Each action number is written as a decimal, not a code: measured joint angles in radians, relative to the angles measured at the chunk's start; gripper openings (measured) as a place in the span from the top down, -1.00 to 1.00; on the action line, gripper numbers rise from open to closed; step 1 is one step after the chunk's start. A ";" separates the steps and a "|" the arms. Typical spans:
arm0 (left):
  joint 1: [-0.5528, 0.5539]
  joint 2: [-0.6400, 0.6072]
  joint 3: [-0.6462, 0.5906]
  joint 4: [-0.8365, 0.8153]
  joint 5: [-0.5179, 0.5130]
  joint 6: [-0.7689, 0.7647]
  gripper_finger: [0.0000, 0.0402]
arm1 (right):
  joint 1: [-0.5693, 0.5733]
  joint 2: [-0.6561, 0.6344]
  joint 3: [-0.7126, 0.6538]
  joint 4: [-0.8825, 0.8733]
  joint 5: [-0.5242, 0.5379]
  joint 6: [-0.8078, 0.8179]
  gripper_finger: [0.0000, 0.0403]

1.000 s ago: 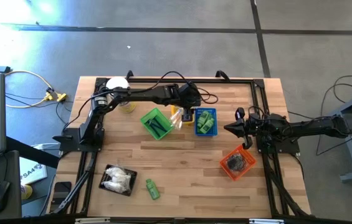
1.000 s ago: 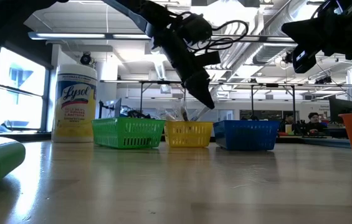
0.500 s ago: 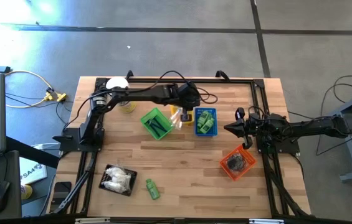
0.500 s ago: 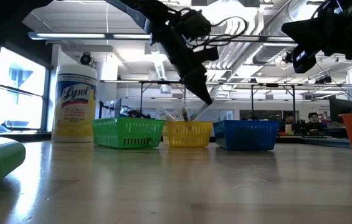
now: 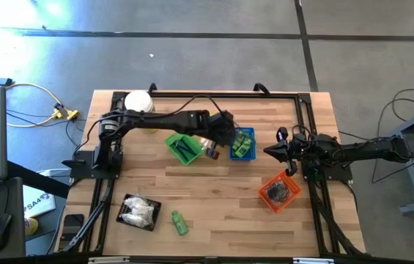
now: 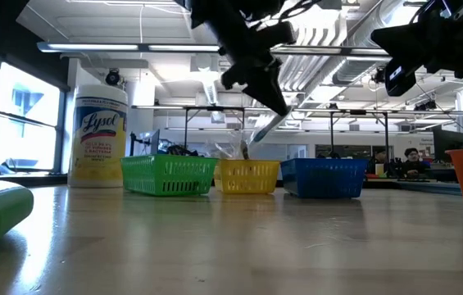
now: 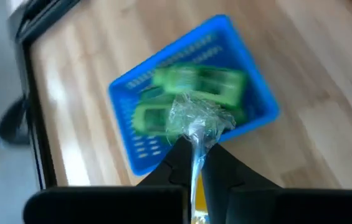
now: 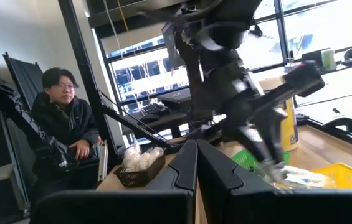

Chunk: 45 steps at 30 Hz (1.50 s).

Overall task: Pick & Place Travel size toiletries
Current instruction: Put the blue toothbrush into the yellow basket

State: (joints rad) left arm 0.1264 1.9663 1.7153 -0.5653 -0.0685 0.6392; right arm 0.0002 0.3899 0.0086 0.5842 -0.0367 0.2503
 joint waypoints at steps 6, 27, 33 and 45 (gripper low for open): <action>-0.026 0.000 -0.001 -0.061 0.122 0.207 0.97 | 0.000 0.000 0.000 0.005 -0.020 0.007 0.99; -0.001 -0.055 -0.058 -0.148 0.218 0.547 0.97 | 0.000 0.000 0.000 -0.007 -0.023 0.007 0.99; 0.026 -0.113 -0.156 -0.144 0.184 0.614 0.97 | 0.000 0.004 0.000 -0.026 -0.014 0.004 0.99; 0.050 -0.130 -0.216 -0.109 0.188 0.850 0.97 | 0.000 0.007 0.000 -0.027 0.036 -0.012 0.99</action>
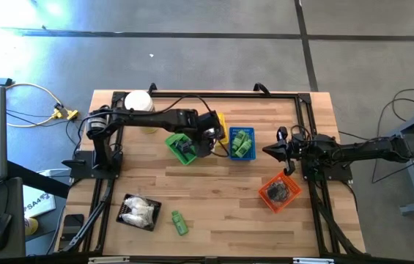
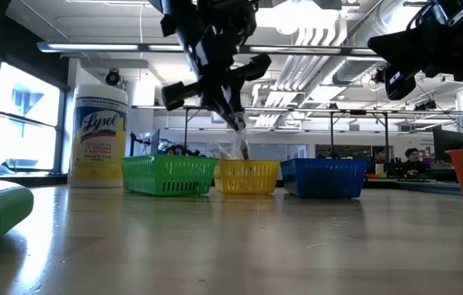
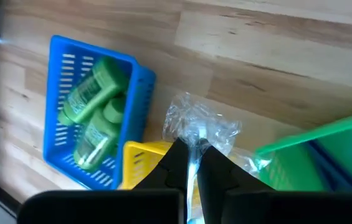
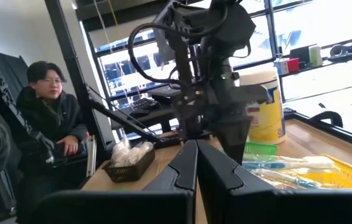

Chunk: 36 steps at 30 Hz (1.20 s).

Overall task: Pick & Place Travel size toiletries
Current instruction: Put the blue toothbrush into the yellow basket

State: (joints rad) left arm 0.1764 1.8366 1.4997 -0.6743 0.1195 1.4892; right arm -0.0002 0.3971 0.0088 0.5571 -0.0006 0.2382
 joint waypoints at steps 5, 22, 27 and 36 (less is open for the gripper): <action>0.015 0.016 0.000 0.015 0.007 0.026 0.97 | 0.000 0.003 0.000 0.000 0.000 0.000 0.99; 0.021 0.066 0.002 0.029 0.033 0.031 0.82 | 0.000 0.012 0.000 -0.002 -0.001 0.000 0.99; 0.021 0.065 0.003 0.028 0.028 -0.051 0.65 | 0.000 0.012 0.000 -0.001 -0.002 0.000 0.99; 0.021 0.064 0.005 0.029 0.001 -0.110 0.48 | 0.000 0.012 0.000 0.000 -0.002 0.000 0.99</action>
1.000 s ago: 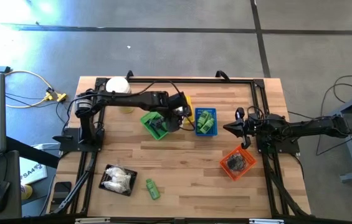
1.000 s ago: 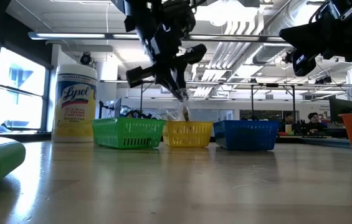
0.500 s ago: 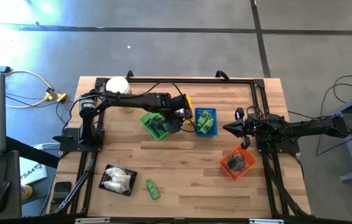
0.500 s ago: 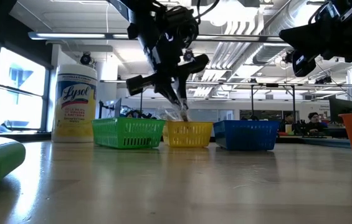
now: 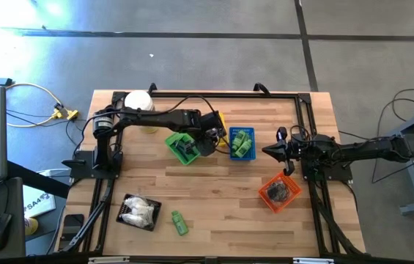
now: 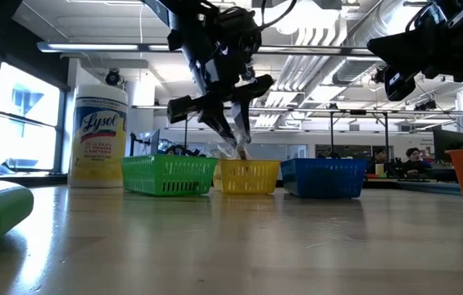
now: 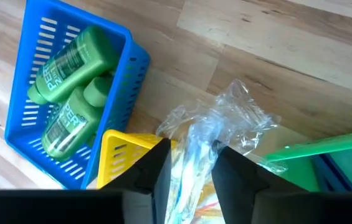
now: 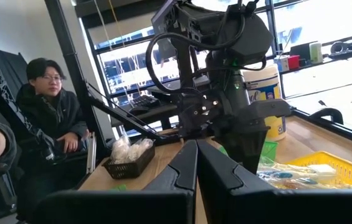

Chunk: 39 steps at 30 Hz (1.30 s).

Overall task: Pick & Place Travel size toiletries
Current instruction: Put the blue toothbrush into the yellow basket, then put the green shampoo into the blue basket

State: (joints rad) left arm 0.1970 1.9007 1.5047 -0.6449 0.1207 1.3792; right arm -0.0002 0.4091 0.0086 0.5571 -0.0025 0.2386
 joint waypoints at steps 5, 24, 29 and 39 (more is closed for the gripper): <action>-0.001 -0.024 0.002 -0.001 0.000 -0.001 0.41 | 0.000 0.000 0.000 0.000 0.000 0.000 0.99; -0.036 -0.186 0.000 -0.097 0.091 -0.181 0.39 | 0.000 0.000 0.000 0.008 -0.001 -0.003 0.99; -0.127 -0.332 0.001 -0.162 0.091 -0.221 0.81 | 0.000 0.000 0.000 0.005 -0.009 -0.003 0.99; -0.416 -0.667 -0.009 -0.258 -0.016 -0.886 0.99 | 0.000 0.000 0.000 0.000 -0.024 0.000 0.99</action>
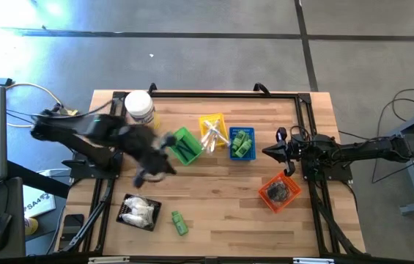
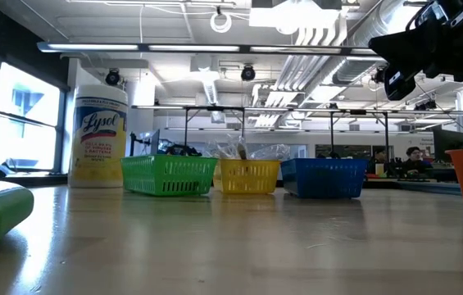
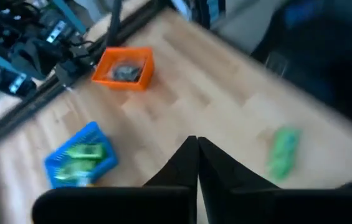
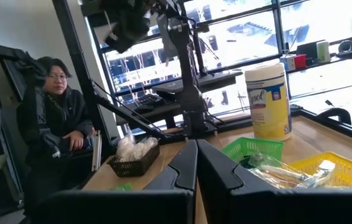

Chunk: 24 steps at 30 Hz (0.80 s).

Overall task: Pick & Place Travel size toiletries
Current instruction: Put the green shampoo into the blue basket

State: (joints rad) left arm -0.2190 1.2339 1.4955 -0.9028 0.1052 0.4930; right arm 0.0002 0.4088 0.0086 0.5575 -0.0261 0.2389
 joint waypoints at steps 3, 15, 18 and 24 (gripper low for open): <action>-0.082 -0.126 -0.105 0.076 -0.027 -0.227 1.00 | 0.000 0.000 0.000 0.002 0.000 0.000 0.99; -0.272 -0.645 -0.996 0.839 -0.528 -0.567 1.00 | 0.000 0.001 0.000 0.015 0.000 0.000 0.99; -0.272 -0.719 -1.165 1.041 -0.551 -0.517 1.00 | 0.000 0.003 0.000 0.015 0.003 0.000 0.99; -0.272 -0.848 -1.322 1.109 -0.646 -0.449 1.00 | 0.000 0.003 0.000 0.008 0.023 0.000 0.99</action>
State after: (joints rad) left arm -0.4908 0.3860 0.1739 0.2064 -0.5404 0.0442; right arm 0.0002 0.4114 0.0086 0.5651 -0.0027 0.2390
